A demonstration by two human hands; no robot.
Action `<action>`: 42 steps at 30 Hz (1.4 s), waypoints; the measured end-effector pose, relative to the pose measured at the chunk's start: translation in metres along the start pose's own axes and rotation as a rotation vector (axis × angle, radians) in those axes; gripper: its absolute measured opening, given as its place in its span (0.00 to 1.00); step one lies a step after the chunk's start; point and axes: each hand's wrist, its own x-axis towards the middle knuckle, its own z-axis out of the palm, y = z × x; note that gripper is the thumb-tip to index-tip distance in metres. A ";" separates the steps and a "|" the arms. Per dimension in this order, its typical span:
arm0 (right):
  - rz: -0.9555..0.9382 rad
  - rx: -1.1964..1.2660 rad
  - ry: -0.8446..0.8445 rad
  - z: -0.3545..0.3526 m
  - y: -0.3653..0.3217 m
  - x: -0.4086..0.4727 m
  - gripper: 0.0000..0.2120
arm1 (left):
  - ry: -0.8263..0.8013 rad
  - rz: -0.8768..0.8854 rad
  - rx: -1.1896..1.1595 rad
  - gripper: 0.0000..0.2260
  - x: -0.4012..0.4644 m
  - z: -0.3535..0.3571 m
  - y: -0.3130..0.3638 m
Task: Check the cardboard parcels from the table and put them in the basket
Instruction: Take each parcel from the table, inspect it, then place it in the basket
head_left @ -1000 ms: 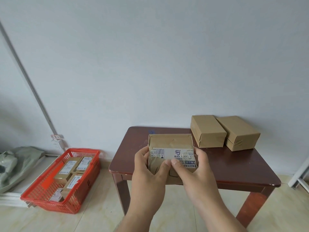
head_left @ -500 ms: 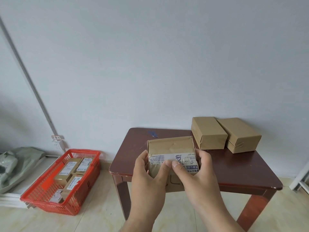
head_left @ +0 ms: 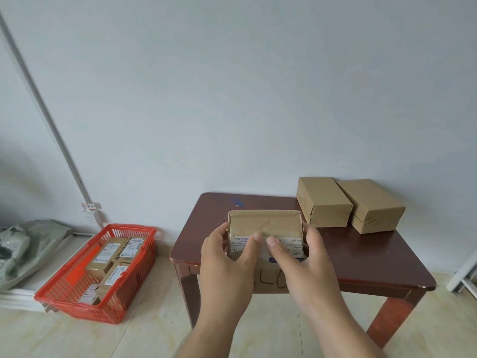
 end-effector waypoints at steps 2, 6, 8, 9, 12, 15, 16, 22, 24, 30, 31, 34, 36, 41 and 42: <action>0.020 0.049 -0.017 0.000 -0.005 0.002 0.21 | 0.005 -0.003 -0.019 0.24 -0.001 0.003 -0.001; 0.039 0.084 0.043 0.005 -0.008 0.003 0.19 | 0.026 0.009 0.005 0.16 -0.001 0.007 0.000; 0.054 0.096 0.068 0.007 -0.007 0.001 0.19 | 0.016 0.016 0.024 0.18 -0.001 0.007 0.002; 0.056 0.096 0.070 0.007 -0.007 0.002 0.19 | 0.007 0.015 0.021 0.19 0.001 0.007 0.003; 0.057 0.093 0.044 0.006 -0.012 0.005 0.20 | -0.001 -0.007 0.020 0.17 0.005 0.006 0.009; 0.056 0.074 -0.009 0.004 -0.012 0.009 0.16 | -0.017 -0.017 0.035 0.20 0.008 0.006 0.011; 0.057 0.067 -0.029 0.004 -0.012 0.008 0.14 | -0.024 -0.015 0.042 0.22 0.009 0.006 0.012; 0.075 0.032 -0.011 0.004 -0.013 0.008 0.16 | -0.067 0.012 0.082 0.17 0.012 0.003 0.011; 0.083 0.031 0.047 0.005 -0.013 0.009 0.17 | -0.086 0.022 0.091 0.14 0.008 0.004 0.009; 0.059 -0.019 0.106 0.008 -0.007 0.005 0.22 | -0.087 0.007 0.076 0.21 0.009 0.001 0.010; 0.058 -0.028 0.104 0.008 -0.006 0.004 0.23 | -0.082 -0.020 0.061 0.22 0.009 0.000 0.011; 0.057 -0.031 0.100 0.013 -0.005 0.000 0.23 | -0.077 -0.058 0.036 0.19 0.011 -0.005 0.014; 0.064 -0.024 0.113 0.015 -0.007 -0.001 0.22 | -0.084 -0.045 0.035 0.18 0.010 -0.007 0.013; 0.106 0.018 0.155 0.023 -0.013 0.000 0.24 | -0.119 -0.019 0.064 0.19 0.007 -0.009 0.008; 0.120 0.028 0.152 0.024 -0.013 0.000 0.24 | -0.124 -0.018 0.061 0.20 0.008 -0.010 0.007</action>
